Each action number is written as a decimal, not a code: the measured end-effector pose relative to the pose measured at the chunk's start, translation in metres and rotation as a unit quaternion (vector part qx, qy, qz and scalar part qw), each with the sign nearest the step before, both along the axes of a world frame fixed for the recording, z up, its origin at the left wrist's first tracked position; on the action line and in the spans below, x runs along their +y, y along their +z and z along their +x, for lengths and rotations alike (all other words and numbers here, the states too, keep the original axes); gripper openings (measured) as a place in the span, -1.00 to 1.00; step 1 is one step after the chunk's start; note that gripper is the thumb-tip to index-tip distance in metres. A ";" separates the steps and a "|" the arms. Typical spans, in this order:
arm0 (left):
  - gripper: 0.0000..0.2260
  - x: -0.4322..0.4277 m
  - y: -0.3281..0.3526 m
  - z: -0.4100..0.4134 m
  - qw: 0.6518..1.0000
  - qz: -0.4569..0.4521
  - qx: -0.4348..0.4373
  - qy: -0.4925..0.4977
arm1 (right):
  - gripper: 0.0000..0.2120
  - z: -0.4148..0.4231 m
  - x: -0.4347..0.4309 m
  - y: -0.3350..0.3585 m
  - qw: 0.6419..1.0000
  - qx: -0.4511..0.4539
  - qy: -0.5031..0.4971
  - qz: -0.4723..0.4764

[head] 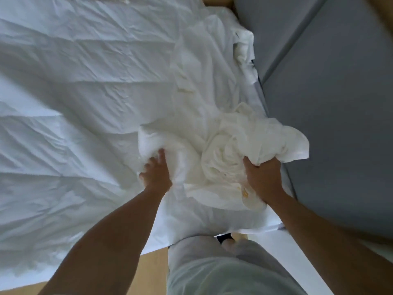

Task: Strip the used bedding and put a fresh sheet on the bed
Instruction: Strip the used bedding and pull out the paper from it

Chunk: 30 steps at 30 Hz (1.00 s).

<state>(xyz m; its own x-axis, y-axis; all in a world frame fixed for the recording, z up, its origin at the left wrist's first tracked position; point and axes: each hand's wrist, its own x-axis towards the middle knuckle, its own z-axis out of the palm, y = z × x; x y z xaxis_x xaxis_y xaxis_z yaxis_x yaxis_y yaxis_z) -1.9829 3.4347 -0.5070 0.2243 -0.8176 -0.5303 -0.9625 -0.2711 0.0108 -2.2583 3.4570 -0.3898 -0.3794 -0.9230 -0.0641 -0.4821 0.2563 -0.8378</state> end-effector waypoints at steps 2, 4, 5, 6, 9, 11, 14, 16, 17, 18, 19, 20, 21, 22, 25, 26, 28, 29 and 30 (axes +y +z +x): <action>-0.30 -0.007 -0.010 0.028 0.997 -0.041 0.067 -0.012 | -0.84 0.000 0.007 -0.001 0.999 0.017 -0.027 0.022; -0.51 -0.015 -0.002 0.056 0.980 -0.080 0.176 0.044 | -0.85 0.003 0.017 0.003 0.998 0.019 -0.042 0.039; -0.58 -0.019 0.007 0.068 0.963 -0.103 0.234 0.089 | -0.84 0.005 0.022 0.006 0.998 0.021 -0.051 0.044; -0.65 -0.023 0.018 0.079 0.937 -0.124 0.293 0.144 | -0.84 0.008 0.026 0.008 0.997 0.023 -0.060 0.048; -0.82 -0.030 0.056 0.105 0.858 -0.148 0.408 0.273 | -0.81 0.019 0.034 0.016 0.995 0.008 -0.073 0.066; -0.75 -0.032 0.078 0.110 0.844 -0.138 0.452 0.253 | -0.78 0.028 0.035 0.021 0.992 -0.044 -0.080 0.084; -0.65 -0.037 0.107 0.101 0.871 -0.091 0.460 0.150 | -0.80 0.039 0.035 0.030 0.985 -0.129 -0.069 0.089; -0.49 -0.039 0.120 0.086 0.915 -0.048 0.396 0.056 | -0.78 0.045 0.035 0.035 0.981 -0.163 -0.054 0.091; -0.32 -0.037 0.126 0.075 0.930 -0.036 0.366 0.000 | -0.76 0.048 0.035 0.037 0.977 -0.182 -0.055 0.095; -0.10 -0.033 0.131 0.063 0.934 -0.032 0.351 -0.056 | -0.73 0.051 0.036 0.039 0.973 -0.201 -0.058 0.099; 0.11 -0.028 0.137 0.048 0.931 -0.037 0.346 -0.108 | -0.70 0.052 0.037 0.040 0.969 -0.217 -0.061 0.103; 0.23 -0.023 0.143 0.034 0.925 -0.056 0.342 -0.158 | -0.69 0.054 0.038 0.041 0.966 -0.227 -0.059 0.108; 0.25 -0.019 0.145 0.021 0.913 -0.088 0.342 -0.205 | -0.67 0.054 0.040 0.042 0.964 -0.235 -0.052 0.112; 0.23 -0.017 0.146 0.008 0.898 -0.121 0.342 -0.249 | -0.64 0.055 0.042 0.043 0.961 -0.249 -0.045 0.113; 0.08 -0.027 0.138 -0.015 0.879 -0.075 0.335 -0.331 | -0.51 0.053 0.045 0.048 0.943 -0.316 -0.045 0.095; -0.02 -0.032 0.133 -0.017 0.878 -0.025 0.337 -0.339 | -0.47 0.051 0.045 0.048 0.938 -0.331 -0.049 0.091; -0.30 -0.041 0.122 -0.016 0.870 0.041 0.349 -0.346 | -0.43 0.047 0.045 0.049 0.932 -0.346 -0.048 0.094; -0.42 -0.044 0.116 -0.015 0.866 0.051 0.348 -0.355 | -0.42 0.045 0.046 0.048 0.931 -0.348 -0.049 0.100; -0.53 -0.046 0.112 -0.014 0.863 0.051 0.330 -0.379 | -0.41 0.044 0.046 0.047 0.930 -0.348 -0.052 0.105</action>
